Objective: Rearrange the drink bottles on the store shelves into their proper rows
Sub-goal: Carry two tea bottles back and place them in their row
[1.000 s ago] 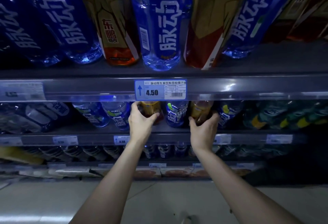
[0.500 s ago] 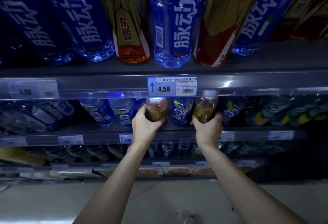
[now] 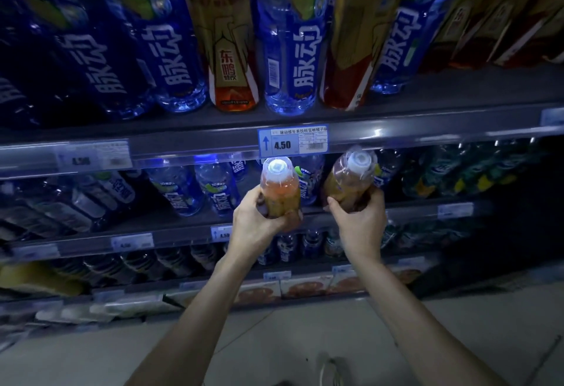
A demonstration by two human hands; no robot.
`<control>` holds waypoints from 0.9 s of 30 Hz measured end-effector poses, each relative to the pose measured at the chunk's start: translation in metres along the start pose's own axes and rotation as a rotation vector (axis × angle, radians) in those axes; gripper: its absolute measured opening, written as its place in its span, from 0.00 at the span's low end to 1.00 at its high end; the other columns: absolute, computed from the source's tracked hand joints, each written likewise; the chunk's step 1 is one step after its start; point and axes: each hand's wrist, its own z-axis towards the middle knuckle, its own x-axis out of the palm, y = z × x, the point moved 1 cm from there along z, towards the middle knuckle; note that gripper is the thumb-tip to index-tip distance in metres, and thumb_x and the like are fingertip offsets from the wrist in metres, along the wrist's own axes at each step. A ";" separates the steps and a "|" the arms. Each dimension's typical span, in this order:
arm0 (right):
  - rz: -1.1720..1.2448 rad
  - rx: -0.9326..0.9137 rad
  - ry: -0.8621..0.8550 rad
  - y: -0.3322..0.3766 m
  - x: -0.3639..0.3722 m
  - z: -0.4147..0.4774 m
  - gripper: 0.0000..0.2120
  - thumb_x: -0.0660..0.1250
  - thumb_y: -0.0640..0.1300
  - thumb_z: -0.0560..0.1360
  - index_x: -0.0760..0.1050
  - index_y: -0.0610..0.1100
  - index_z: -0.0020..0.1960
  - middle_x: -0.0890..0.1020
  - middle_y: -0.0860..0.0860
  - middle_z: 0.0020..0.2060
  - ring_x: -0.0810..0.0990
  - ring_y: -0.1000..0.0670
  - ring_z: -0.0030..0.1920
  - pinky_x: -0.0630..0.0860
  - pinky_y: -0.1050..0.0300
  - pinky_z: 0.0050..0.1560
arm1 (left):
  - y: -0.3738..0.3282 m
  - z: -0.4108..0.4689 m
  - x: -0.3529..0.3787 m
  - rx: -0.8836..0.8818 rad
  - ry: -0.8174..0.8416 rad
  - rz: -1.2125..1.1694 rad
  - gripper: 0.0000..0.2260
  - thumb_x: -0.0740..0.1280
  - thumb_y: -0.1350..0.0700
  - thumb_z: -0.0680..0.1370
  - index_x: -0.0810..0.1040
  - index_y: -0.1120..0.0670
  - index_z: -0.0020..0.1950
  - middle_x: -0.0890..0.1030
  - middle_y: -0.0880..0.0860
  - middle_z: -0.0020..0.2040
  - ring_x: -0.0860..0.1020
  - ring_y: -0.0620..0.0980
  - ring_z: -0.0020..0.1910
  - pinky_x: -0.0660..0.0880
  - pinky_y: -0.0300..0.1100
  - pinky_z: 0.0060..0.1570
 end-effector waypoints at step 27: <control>0.024 -0.191 -0.066 0.130 -0.169 0.046 0.21 0.78 0.54 0.65 0.73 0.56 0.54 0.79 0.62 0.47 0.76 0.67 0.48 0.70 0.74 0.43 | -0.210 -0.025 0.030 0.238 0.161 0.097 0.24 0.79 0.45 0.61 0.79 0.45 0.55 0.83 0.41 0.47 0.78 0.36 0.47 0.77 0.37 0.47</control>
